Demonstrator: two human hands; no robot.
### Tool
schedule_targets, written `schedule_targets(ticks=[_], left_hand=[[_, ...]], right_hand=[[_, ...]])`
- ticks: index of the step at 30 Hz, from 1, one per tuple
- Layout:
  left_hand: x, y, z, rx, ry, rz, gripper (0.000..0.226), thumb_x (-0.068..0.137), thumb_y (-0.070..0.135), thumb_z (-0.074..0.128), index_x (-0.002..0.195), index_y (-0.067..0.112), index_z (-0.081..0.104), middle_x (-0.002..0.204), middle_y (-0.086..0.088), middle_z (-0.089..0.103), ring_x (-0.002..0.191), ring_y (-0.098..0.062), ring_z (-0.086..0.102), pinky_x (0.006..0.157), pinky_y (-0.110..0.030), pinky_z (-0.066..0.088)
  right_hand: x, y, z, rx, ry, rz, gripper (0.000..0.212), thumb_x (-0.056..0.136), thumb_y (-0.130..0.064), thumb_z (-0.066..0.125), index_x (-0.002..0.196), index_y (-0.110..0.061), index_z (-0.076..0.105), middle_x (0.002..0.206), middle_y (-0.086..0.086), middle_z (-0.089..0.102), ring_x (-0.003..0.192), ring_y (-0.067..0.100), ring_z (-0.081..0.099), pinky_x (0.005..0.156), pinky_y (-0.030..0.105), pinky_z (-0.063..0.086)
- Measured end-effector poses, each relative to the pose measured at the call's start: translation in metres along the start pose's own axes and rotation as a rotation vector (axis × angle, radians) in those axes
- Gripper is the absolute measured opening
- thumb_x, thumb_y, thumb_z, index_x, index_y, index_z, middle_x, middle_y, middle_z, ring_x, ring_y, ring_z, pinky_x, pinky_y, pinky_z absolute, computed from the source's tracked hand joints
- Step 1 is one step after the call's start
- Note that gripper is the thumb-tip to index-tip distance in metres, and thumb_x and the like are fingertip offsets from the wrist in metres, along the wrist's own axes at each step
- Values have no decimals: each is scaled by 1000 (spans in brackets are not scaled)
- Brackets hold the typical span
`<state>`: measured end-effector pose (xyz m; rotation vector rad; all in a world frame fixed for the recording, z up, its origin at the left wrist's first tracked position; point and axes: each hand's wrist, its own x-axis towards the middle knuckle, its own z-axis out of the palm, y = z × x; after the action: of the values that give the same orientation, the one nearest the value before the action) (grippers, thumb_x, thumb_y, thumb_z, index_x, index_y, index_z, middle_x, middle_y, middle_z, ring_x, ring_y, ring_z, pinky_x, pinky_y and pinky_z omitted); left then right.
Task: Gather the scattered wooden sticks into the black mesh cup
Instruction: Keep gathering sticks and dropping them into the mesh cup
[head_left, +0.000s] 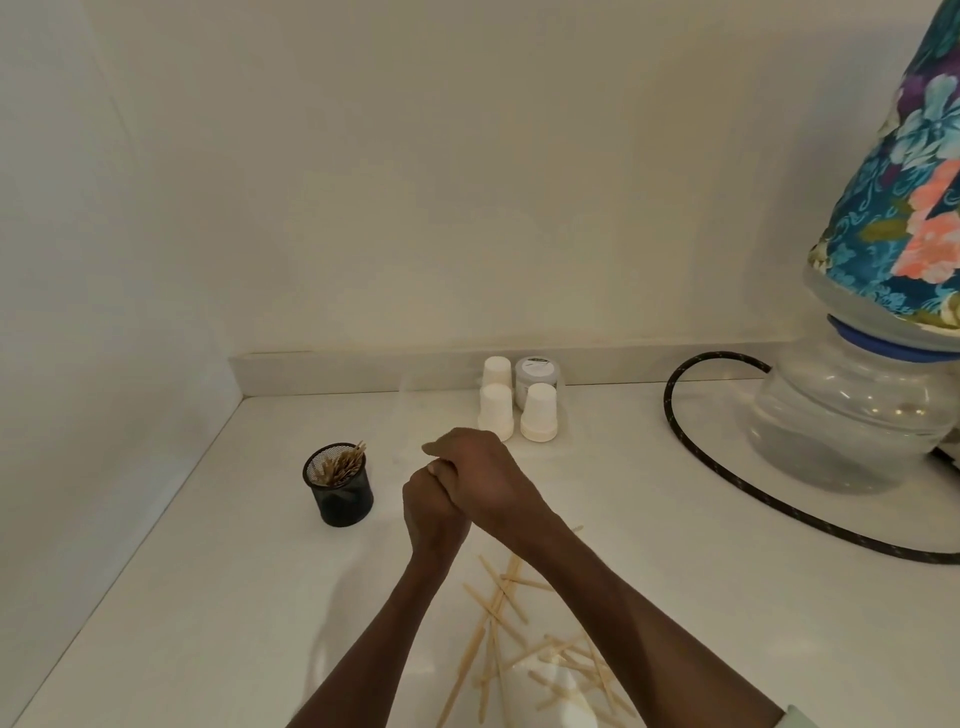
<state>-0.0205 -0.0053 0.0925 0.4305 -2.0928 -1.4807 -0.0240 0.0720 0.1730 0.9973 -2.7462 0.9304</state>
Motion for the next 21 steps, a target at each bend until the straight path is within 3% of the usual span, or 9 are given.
schedule_targets(ticks=[2, 5, 8, 12, 16, 21], left_hand=[[6, -3, -3, 61, -13, -18, 20, 83, -7, 57, 64, -10, 60, 54, -20, 56, 53, -19, 45, 50, -20, 28], [11, -9, -8, 147, 7, 70, 25, 84, -9, 59, 60, -2, 58, 52, -8, 52, 51, -20, 48, 49, -26, 32], [15, -16, -15, 252, 10, 52, 31, 87, 1, 56, 58, 12, 50, 50, 1, 51, 47, -15, 44, 48, -26, 31], [19, -26, -23, 287, -45, -87, 31, 85, 13, 53, 54, 10, 47, 46, -1, 45, 46, -18, 37, 47, -29, 27], [25, -31, -32, 252, 1, -98, 39, 85, 11, 53, 49, 13, 38, 42, 1, 37, 44, -13, 27, 47, -27, 21], [35, -38, -41, 193, 51, -70, 43, 81, 2, 56, 49, 15, 31, 42, 2, 31, 48, -14, 20, 48, -29, 18]], right_hand=[[6, -6, -4, 5, 29, 43, 29, 96, -11, 51, 119, -7, 69, 117, 10, 69, 110, 21, 62, 99, 31, 44], [15, -11, -8, 18, -1, 78, 24, 89, -1, 53, 97, -1, 76, 96, 14, 73, 90, 24, 67, 87, 36, 52], [21, -10, -6, 26, 12, 120, 25, 88, 1, 52, 96, -2, 76, 95, 13, 74, 89, 22, 68, 84, 31, 53], [28, -11, 4, 52, -1, 100, 24, 87, 2, 54, 94, -1, 77, 92, 12, 75, 86, 21, 69, 81, 27, 51], [38, -9, 15, 30, -50, 103, 22, 88, -4, 61, 104, -6, 76, 101, 10, 75, 96, 20, 69, 88, 25, 51], [51, -16, 22, 18, -109, 103, 22, 85, -1, 62, 100, -8, 77, 100, 10, 76, 93, 20, 70, 81, 21, 48]])
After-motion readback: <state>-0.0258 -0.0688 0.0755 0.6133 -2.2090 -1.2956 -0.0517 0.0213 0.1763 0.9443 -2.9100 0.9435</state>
